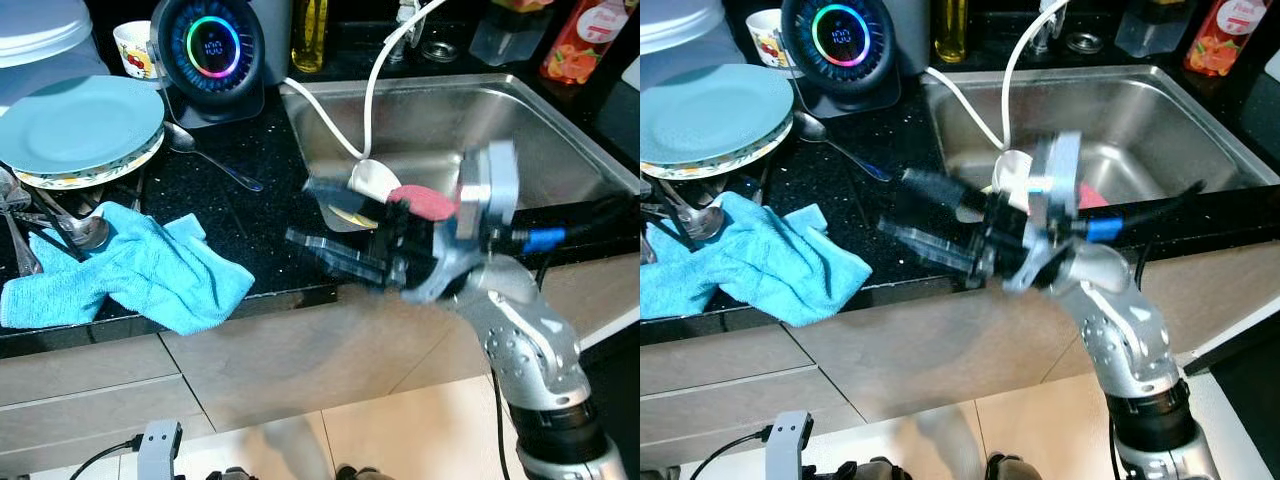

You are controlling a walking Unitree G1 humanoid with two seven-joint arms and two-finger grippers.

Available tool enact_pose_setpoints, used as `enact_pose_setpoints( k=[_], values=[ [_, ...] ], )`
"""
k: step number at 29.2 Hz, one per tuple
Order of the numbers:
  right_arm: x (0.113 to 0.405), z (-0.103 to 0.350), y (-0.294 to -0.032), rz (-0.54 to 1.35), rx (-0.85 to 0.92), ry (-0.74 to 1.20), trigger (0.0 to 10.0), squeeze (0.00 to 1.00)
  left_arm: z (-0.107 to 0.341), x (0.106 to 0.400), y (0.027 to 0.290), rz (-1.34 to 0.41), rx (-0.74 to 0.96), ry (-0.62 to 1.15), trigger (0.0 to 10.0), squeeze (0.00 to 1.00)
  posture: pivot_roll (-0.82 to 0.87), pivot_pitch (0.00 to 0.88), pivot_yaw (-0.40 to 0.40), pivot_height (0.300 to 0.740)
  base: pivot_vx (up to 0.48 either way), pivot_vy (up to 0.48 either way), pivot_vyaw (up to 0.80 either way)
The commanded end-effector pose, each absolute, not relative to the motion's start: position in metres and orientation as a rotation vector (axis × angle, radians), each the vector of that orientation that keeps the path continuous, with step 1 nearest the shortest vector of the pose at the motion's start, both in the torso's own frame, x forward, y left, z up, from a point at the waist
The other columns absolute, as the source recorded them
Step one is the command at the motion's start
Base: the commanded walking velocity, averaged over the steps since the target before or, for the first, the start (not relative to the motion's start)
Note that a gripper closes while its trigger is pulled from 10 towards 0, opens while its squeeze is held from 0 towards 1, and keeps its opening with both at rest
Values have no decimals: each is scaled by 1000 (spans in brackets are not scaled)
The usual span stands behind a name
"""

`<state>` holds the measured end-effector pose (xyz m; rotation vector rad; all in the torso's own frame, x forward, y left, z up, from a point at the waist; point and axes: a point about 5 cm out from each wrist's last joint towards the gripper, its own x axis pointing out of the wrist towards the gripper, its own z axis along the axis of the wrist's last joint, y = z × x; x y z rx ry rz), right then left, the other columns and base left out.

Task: Kitchen organization

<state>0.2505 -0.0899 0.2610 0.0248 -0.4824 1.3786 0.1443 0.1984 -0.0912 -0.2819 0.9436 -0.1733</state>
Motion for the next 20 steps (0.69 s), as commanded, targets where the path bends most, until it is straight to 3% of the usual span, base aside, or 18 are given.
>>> enact_pose_setpoints(
  k=[1,5,14,20],
  values=[
    [251,259,-85,1371,7,-461,10000,0,-99,128,188,-207,-303,1011,10000,0,102,124,-18,740,0,0,0],
    [272,259,-62,1233,-6,-436,10000,0,-99,128,187,-210,-302,1013,10000,0,100,126,-21,740,0,0,0],
    [281,246,-14,1205,-47,-345,10000,0,-100,126,183,-207,-314,1011,10000,0,113,135,-43,740,0,0,0],
    [300,246,-4,1024,109,-302,10000,0,-101,125,180,-198,-321,1009,10000,0,120,138,-49,740,0,0,0]
  ],
)
